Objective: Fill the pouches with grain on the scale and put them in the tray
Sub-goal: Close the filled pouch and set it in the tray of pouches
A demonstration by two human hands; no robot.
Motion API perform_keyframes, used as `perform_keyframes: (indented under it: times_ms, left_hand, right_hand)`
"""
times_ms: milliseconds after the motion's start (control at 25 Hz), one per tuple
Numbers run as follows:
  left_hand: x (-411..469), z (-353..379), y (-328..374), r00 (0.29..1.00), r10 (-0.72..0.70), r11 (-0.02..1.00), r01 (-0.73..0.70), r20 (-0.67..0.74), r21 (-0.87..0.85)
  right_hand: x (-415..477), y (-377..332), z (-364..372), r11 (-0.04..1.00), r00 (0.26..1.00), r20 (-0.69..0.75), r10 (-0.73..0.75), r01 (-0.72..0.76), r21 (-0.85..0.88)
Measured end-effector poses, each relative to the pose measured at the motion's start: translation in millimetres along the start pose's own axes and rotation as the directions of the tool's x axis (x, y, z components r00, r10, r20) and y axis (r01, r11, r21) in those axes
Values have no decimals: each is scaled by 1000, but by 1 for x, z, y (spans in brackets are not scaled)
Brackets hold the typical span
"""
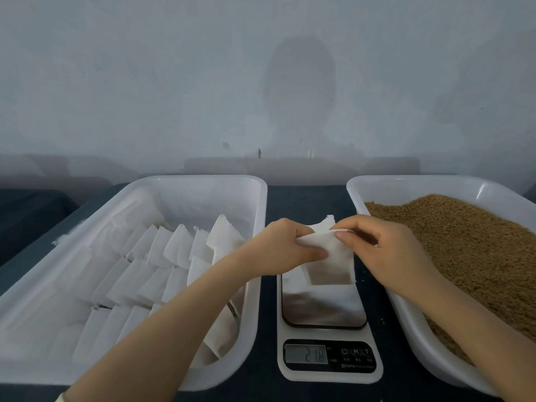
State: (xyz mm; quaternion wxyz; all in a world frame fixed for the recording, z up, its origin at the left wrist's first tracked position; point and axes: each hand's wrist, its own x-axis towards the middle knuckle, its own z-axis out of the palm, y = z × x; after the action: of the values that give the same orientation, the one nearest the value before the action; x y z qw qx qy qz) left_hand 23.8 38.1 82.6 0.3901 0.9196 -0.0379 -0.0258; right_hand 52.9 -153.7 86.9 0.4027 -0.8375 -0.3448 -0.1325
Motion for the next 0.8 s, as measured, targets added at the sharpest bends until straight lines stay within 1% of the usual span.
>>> perform_keyframes:
  times_ms: [80, 200, 280, 360, 400, 480, 600, 640, 680, 760, 800]
  left_hand:
    - [0, -4, 0, 999, -17, 998, 14, -41, -63]
    - [0, -11, -2, 993, -51, 981, 31, -103, -189]
    - [0, -20, -4, 988, -90, 964, 55, -126, -260]
    - [2, -39, -9, 972, -135, 962, 81, -195, -261]
    - [4, -52, -13, 953, -159, 963, 92, -256, -255]
    - [6, -84, -27, 891, -222, 961, 130, -397, -246]
    - [5, -129, -69, 749, -331, 944, 269, -574, -193]
    - [4, -140, -87, 711, -360, 931, 310, -604, -191]
    - [3, -148, -105, 688, -391, 917, 345, -611, -199]
    - [-1, -158, -138, 662, -452, 881, 437, -598, -182]
    - [-3, -158, -152, 653, -469, 861, 487, -595, -145]
  right_hand:
    - [2, 3, 1, 998, 999, -12, 46, -46, 36]
    - [3, 8, 3, 987, 986, 54, 160, -161, 11]
    - [3, 10, 4, 985, 982, 67, 174, -175, 3]
    - [2, 9, 4, 986, 985, 52, 166, -167, 22]
    - [2, 8, 4, 986, 985, 44, 165, -166, 25]
    - [3, 8, 4, 986, 985, 30, 167, -168, 7]
    - [3, 7, 4, 986, 987, 18, 160, -159, -41]
    - [3, 7, 5, 987, 987, 19, 157, -156, -49]
    - [4, 8, 5, 986, 987, 23, 156, -155, -56]
    - [5, 8, 6, 985, 987, 42, 157, -153, -76]
    - [6, 9, 6, 984, 986, 48, 159, -154, -87]
